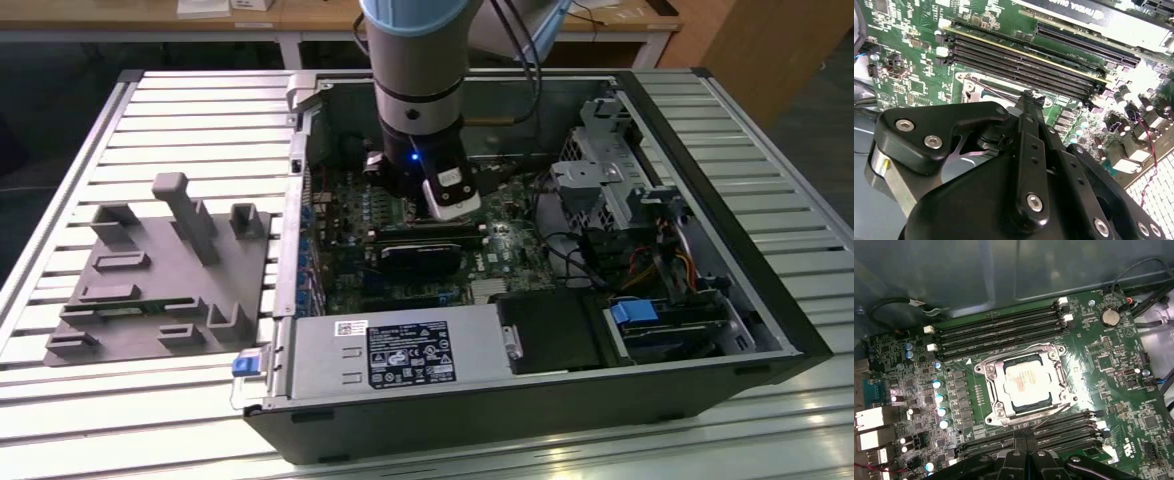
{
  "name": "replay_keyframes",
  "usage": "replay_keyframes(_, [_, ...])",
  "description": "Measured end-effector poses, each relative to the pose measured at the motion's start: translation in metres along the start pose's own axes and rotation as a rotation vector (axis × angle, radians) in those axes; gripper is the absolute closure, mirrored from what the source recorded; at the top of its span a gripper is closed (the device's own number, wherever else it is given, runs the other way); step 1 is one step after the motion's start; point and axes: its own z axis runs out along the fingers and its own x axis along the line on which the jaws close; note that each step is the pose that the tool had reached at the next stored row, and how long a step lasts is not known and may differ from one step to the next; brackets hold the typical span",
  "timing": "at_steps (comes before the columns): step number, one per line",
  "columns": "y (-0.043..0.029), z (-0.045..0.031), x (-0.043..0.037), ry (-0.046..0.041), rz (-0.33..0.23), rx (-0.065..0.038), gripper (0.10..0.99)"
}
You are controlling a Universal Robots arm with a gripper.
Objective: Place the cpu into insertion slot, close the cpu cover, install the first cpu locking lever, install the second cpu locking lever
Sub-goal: 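Install the second cpu locking lever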
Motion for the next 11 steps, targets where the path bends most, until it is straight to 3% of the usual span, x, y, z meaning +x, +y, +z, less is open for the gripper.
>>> replay_keyframes(11, [-0.0048, 0.0096, 0.0111, 0.0079, 0.003, -0.032, 0.984])
